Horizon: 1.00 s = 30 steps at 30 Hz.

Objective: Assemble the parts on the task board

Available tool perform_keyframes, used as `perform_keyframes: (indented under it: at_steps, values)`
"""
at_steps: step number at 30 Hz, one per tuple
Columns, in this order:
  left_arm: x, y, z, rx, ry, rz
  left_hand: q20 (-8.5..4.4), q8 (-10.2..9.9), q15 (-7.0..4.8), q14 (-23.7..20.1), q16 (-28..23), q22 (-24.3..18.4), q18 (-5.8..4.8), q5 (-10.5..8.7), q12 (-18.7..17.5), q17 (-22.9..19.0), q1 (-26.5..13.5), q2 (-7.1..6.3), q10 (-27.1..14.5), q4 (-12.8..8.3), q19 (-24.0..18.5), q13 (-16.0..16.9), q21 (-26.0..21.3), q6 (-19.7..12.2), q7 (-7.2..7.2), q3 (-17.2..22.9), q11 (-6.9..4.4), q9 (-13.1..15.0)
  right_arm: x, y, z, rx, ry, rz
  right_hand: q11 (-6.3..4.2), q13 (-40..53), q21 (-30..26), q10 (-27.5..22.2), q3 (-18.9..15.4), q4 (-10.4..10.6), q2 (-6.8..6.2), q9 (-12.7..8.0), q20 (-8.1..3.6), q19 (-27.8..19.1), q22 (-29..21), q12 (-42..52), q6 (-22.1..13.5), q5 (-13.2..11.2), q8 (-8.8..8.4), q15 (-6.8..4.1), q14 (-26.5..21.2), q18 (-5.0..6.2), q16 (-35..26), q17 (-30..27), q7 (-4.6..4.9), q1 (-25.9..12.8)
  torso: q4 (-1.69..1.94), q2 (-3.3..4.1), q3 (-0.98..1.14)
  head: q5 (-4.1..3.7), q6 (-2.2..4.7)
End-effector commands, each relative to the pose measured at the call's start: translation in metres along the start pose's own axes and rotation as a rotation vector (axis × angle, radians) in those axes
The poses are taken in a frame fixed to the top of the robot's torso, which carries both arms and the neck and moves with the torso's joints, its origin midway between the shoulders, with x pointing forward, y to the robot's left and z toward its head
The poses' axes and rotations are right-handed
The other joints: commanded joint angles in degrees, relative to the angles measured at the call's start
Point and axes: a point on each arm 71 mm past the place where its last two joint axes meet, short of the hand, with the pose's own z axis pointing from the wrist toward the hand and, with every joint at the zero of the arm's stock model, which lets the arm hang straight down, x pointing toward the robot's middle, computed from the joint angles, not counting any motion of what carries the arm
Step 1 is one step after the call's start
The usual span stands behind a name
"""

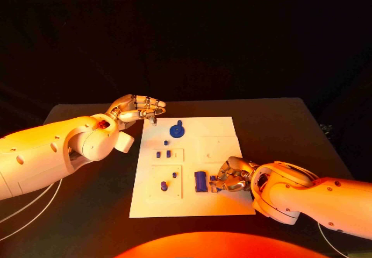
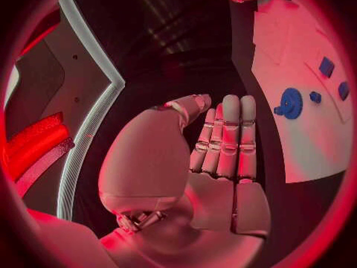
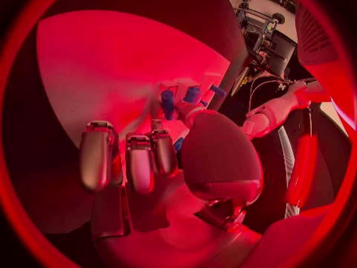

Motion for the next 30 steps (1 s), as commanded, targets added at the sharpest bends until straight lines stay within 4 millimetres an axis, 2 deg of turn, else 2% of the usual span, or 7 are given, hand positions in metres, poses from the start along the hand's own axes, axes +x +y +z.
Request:
perform_keyframes:
  at_steps: [1, 9, 19, 30]
  values:
    - [0.003, -0.001, 0.0, 0.004, 0.024, -0.003, 0.04, 0.2, -0.14, -0.3, 0.2, 0.0, 0.92, 0.33, 0.2, -0.1, 0.1, 0.41, -0.4, 0.0, 0.3, 0.0, 0.0, -0.3, 0.54, 0.2, 0.07, 0.1, 0.002, 0.001, 0.0, -0.009, 0.012, -0.003, 0.38, 10.5, -0.3, 2.7, 0.3, 0.1, -0.12, 0.1, 0.43, 2.1, 11.6, -0.1, 0.0, -0.2, 0.21, 0.37, 5.6, -0.88, 0.1, 12.7, 0.01, -1.0, 0.0, 0.01, -0.01, -0.01, 0.02]
    - [0.003, -0.001, 0.0, 0.001, 0.028, -0.002, 0.03, 0.2, -0.15, -0.4, 0.2, 0.0, 0.92, 0.33, 0.2, -0.1, 0.1, 0.42, -0.4, 0.0, 0.3, 0.0, 0.0, -0.3, 0.54, 0.3, 0.07, 0.1, 0.0, 0.0, -0.001, -0.016, -0.01, 0.006, 0.35, 10.6, -0.3, 2.7, 0.0, 0.4, -0.83, 0.5, 0.45, 2.1, 11.6, -0.1, 0.2, -0.1, 0.35, 0.36, 5.6, -0.87, 0.1, 12.7, -0.05, -4.9, 0.01, 0.03, 0.03, 0.09, 0.07]
    - [0.001, 0.001, 0.0, -0.005, 0.028, 0.004, 0.03, 0.3, -0.14, -0.4, 0.2, 0.0, 0.91, 0.33, 0.2, -0.1, 0.1, 0.46, -0.4, 0.0, 0.3, 0.0, 0.0, -0.3, 0.54, 0.3, 0.08, 0.1, -0.002, -0.001, -0.006, -0.02, -0.03, 0.019, 0.26, 10.6, -0.4, 2.7, -0.7, 0.4, -1.02, 0.8, 0.41, 2.1, 11.5, -0.1, 0.3, 0.0, 0.51, 0.29, 5.6, -0.85, 0.1, 12.8, -0.17, -7.1, -0.06, -0.02, 0.01, 0.21, 0.16]
    - [-0.001, 0.001, 0.0, -0.008, 0.023, 0.008, 0.03, 0.3, -0.14, -0.4, 0.2, 0.0, 0.91, 0.33, 0.2, -0.1, 0.1, 0.46, -0.4, 0.0, 0.3, 0.0, 0.0, -0.3, 0.54, 0.3, 0.08, 0.1, -0.005, -0.007, -0.012, -0.01, -0.036, 0.036, 0.1, 10.7, 0.0, 2.9, -0.2, 0.2, 0.01, 1.0, 0.33, 2.2, 11.6, 0.1, 0.6, 0.0, 0.72, 0.19, 5.6, -0.92, 0.2, 12.9, -0.36, -7.7, -0.02, -0.03, -0.01, 0.19, 0.22]
